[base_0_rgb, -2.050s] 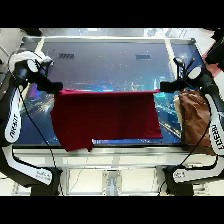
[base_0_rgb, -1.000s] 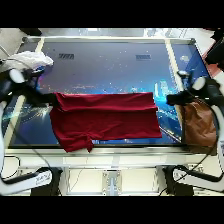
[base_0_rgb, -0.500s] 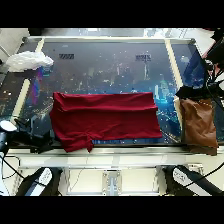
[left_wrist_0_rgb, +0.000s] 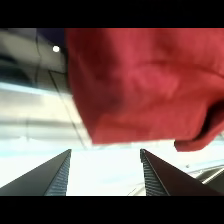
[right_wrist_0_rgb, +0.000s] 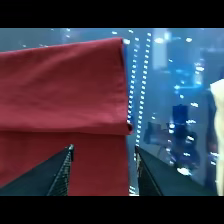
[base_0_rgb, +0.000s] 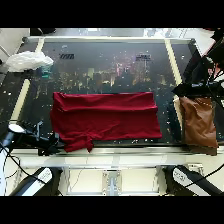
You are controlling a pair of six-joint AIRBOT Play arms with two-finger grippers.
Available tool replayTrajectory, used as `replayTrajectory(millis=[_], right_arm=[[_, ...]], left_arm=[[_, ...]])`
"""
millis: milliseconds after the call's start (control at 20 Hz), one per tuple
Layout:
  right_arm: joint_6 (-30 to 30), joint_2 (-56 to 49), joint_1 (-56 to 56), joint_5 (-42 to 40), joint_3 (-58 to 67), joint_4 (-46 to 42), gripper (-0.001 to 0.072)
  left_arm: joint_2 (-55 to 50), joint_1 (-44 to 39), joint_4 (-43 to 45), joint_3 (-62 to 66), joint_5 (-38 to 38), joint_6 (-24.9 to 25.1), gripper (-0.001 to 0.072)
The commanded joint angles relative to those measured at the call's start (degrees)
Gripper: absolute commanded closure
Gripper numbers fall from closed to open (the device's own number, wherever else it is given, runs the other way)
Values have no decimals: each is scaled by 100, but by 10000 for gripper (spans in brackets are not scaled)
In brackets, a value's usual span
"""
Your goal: Fold the shirts.
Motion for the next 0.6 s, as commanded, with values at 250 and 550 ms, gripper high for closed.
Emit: replayTrajectory(millis=[250, 550], right_arm=[[-9, 9, -4, 2, 7, 501, 272], [22, 393, -11, 83, -9, 168, 340]], left_arm=[[-918, -1005, -431, -17, 973, -33, 247], [-699, -1047, -656, -15, 964, 15, 691]])
